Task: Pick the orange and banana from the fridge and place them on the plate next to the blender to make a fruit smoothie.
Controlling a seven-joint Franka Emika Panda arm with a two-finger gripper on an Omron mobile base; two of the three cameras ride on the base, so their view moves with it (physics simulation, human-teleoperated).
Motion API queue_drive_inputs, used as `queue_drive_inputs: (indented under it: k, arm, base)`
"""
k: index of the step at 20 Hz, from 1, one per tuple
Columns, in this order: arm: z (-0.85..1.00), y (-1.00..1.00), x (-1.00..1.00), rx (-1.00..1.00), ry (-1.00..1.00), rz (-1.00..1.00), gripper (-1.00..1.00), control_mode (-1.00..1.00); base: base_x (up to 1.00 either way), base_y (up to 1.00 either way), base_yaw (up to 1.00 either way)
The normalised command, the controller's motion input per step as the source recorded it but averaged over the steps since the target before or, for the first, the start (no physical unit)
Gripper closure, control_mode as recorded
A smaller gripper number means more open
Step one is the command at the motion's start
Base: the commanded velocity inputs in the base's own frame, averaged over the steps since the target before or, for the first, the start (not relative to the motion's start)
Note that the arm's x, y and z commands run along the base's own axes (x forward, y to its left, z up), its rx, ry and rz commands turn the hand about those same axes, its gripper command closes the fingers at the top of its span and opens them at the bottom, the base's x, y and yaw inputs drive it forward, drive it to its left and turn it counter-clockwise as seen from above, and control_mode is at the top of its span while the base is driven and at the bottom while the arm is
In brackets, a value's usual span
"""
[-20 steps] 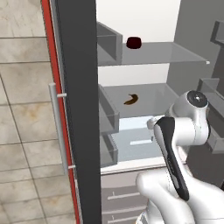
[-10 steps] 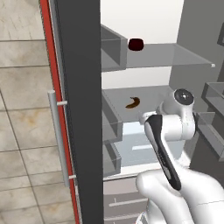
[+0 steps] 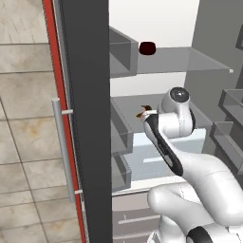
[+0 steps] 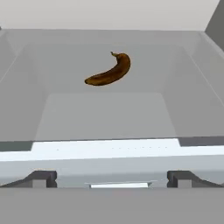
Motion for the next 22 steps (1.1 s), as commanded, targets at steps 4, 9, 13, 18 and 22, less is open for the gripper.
queue_drive_inputs:
  k: [4,9,13,18,22]
  arm:
    - [0.01,0.0,0.79,0.0,0.06,-0.06,-1.0,-1.0]
    - [-0.01,0.0,0.33,0.0,0.04,-0.03,-1.0,-1.0]
    - [-0.27,0.0,0.03,0.02,0.02,0.0,-1.0,-1.0]
    - [-0.36,0.03,0.22,0.09,0.04,-0.06,-1.0,-1.0]
    - [-0.1,0.06,0.33,0.06,0.0,-0.1,-1.0,-1.0]
  base:
    - [0.0,0.0,0.0]
    - [0.0,0.0,0.0]
    - [0.0,0.0,0.0]
    - [0.0,0.0,0.0]
    - [0.0,0.0,0.0]
